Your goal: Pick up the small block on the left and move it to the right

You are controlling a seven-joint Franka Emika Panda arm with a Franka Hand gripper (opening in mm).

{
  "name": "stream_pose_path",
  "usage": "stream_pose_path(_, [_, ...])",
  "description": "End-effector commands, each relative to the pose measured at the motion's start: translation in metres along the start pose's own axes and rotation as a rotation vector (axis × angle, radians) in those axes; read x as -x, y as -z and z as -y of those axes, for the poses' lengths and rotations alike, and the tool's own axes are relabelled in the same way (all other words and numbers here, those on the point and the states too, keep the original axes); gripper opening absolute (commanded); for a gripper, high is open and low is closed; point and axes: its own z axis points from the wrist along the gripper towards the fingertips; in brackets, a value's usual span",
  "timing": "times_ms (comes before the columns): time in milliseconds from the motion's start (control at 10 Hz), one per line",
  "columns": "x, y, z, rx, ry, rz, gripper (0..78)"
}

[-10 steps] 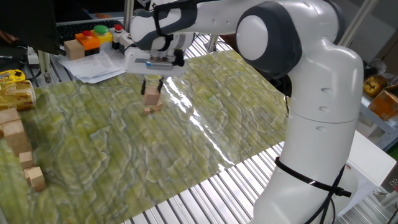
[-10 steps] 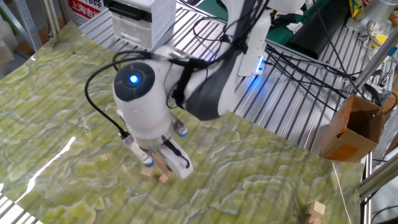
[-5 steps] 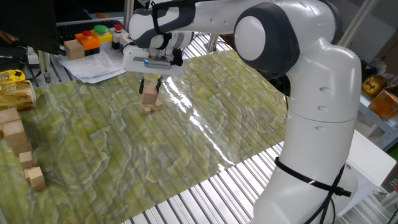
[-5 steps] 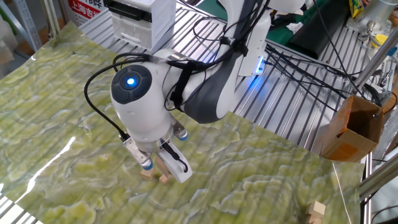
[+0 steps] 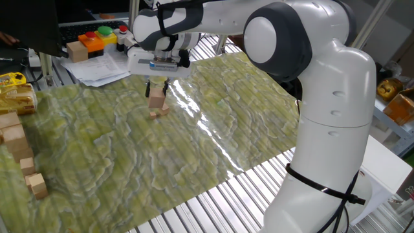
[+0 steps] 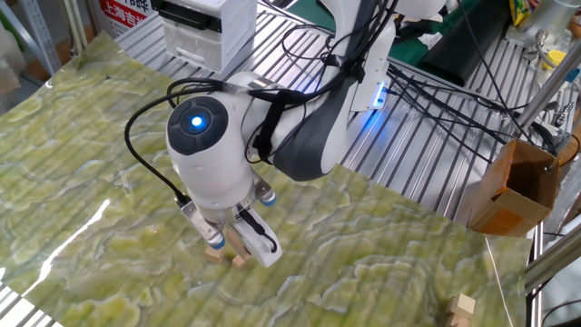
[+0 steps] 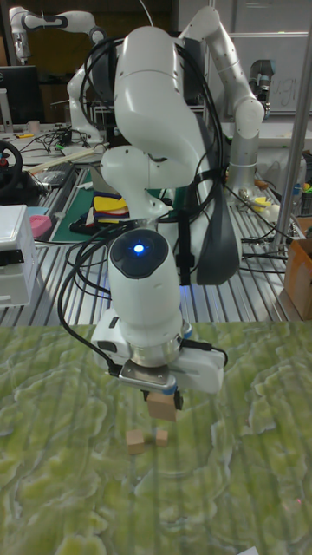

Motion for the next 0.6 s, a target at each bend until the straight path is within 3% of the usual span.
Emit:
stream_pose_path(100, [0.0007, 0.0018, -0.0003, 0.003, 0.195, -0.016, 1.7])
stream_pose_path(300, [0.0007, 0.0018, -0.0003, 0.024, 0.244, -0.020, 1.7])
stream_pose_path(600, [0.0007, 0.0018, -0.0003, 0.013, 0.190, -0.030, 1.7])
